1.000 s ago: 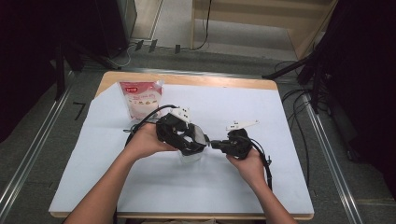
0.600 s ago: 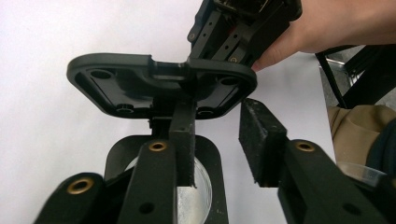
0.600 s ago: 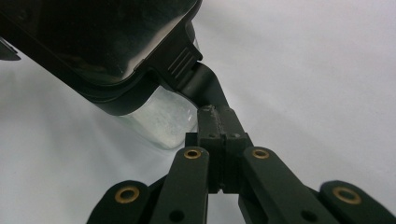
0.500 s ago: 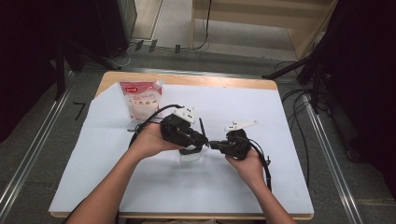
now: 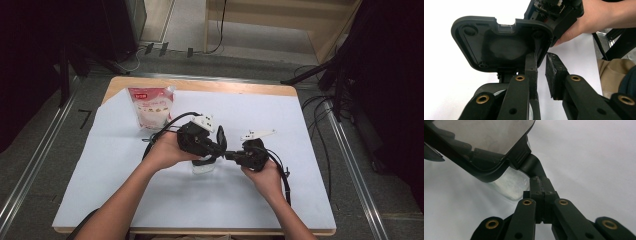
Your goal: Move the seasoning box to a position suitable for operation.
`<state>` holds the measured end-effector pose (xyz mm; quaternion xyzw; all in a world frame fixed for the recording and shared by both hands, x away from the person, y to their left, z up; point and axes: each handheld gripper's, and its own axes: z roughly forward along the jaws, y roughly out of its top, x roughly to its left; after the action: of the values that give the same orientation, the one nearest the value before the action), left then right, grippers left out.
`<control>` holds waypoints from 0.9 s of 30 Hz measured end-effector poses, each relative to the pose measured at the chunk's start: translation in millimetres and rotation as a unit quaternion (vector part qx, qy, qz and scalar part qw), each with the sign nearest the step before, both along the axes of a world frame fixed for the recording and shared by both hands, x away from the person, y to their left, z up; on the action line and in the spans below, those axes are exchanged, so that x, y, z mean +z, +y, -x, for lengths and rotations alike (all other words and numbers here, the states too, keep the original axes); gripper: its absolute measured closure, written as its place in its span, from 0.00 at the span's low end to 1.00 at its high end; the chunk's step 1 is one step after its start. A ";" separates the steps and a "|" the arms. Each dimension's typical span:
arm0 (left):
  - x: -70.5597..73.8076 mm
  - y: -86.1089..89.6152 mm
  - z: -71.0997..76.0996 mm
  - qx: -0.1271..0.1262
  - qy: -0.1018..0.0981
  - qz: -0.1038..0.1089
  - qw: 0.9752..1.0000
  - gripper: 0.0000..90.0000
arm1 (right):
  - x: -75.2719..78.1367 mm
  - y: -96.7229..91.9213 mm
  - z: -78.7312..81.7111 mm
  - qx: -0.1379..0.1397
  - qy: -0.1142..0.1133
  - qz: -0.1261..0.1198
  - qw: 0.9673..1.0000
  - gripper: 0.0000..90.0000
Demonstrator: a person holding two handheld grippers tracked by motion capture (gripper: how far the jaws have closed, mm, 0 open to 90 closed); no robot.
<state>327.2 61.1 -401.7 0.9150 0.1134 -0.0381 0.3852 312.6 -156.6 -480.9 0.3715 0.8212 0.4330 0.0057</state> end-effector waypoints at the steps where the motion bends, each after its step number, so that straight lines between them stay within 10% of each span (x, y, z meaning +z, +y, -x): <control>1: -0.5 -0.5 0.2 0.003 0.003 0.002 1.000 0.89 | 0.0 0.0 0.0 0.000 0.000 0.000 1.000 1.00; 15: 5.0 20.8 5.7 0.032 0.011 0.000 0.999 0.76 | 2.5 -3.1 0.4 -0.006 -0.004 -0.003 1.000 1.00; 27: 0.2 73.4 12.5 0.109 0.014 0.010 0.994 0.99 | 1.0 -2.3 -5.7 -0.006 -0.003 -0.001 1.000 1.00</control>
<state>314.8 134.5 -401.5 0.8928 0.2174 -0.0095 0.3943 318.2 -158.9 -480.0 0.3746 0.8186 0.4352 0.0104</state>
